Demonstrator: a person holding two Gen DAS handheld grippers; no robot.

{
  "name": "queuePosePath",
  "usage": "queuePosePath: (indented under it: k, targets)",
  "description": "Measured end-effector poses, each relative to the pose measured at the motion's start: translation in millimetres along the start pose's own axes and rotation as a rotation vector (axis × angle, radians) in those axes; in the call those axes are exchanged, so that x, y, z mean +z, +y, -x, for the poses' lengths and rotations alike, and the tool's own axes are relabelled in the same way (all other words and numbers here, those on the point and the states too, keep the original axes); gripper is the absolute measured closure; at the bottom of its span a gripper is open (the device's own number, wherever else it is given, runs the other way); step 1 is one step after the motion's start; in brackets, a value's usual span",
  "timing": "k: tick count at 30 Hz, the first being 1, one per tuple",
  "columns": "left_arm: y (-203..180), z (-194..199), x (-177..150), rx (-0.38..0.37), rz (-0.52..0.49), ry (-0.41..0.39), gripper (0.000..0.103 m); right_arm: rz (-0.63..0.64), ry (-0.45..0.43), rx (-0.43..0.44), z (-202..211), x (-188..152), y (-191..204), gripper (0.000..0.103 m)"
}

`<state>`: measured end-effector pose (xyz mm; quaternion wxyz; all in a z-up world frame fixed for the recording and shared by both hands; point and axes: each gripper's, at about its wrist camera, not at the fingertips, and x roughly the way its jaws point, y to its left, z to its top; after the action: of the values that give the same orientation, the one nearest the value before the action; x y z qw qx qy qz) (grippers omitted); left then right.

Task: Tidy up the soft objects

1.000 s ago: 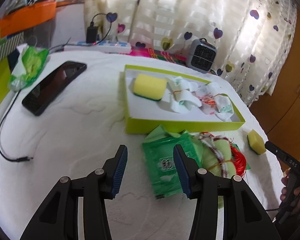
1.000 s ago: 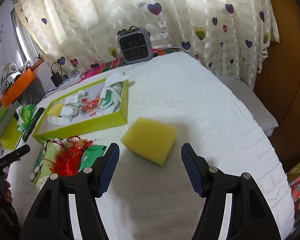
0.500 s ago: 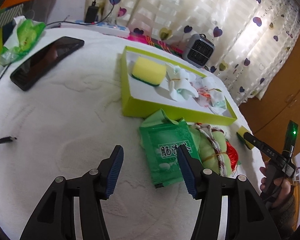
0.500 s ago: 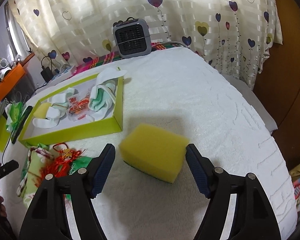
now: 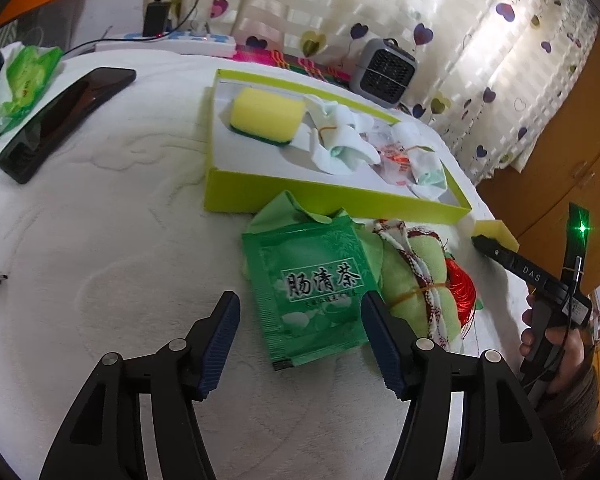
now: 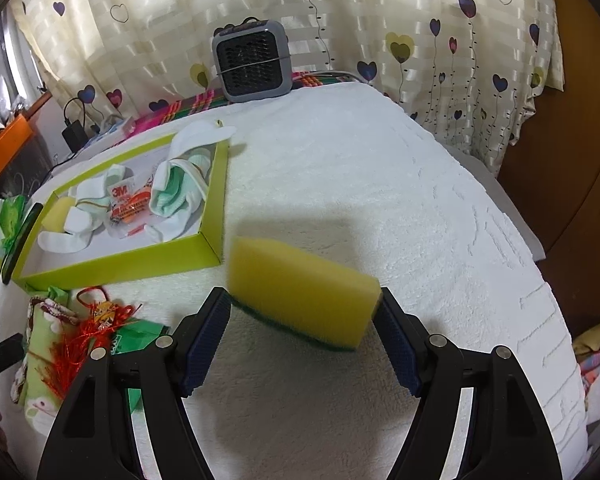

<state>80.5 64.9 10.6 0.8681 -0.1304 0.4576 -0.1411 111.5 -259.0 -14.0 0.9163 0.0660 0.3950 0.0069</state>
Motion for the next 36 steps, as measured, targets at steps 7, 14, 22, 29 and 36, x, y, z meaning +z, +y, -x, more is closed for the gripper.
queuePosePath:
  k: [7,14,22,29,36]
  targets:
    - [-9.0,-6.4,2.4,0.067,-0.015,0.02,0.04,-0.021,-0.006,0.033,-1.3,-0.7,-5.3,0.035]
    - [-8.2,-6.6,2.1,0.112,0.008,0.01,0.052,-0.013,-0.025,0.061,2.6,-2.4,-5.8,0.041]
    - [1.5,-2.7,2.8,0.135,0.044,-0.002,0.082,0.002,-0.049,0.097,9.3,-3.8,-2.5,0.043]
    - [12.5,2.8,1.8,0.145,0.072,-0.016,0.102,-0.02,-0.04,0.113,9.4,-6.3,-4.4,0.043]
    - [11.0,11.5,-3.4,0.029,0.064,0.006,0.102,-0.008,-0.044,0.121,12.5,-8.2,-0.5,0.043]
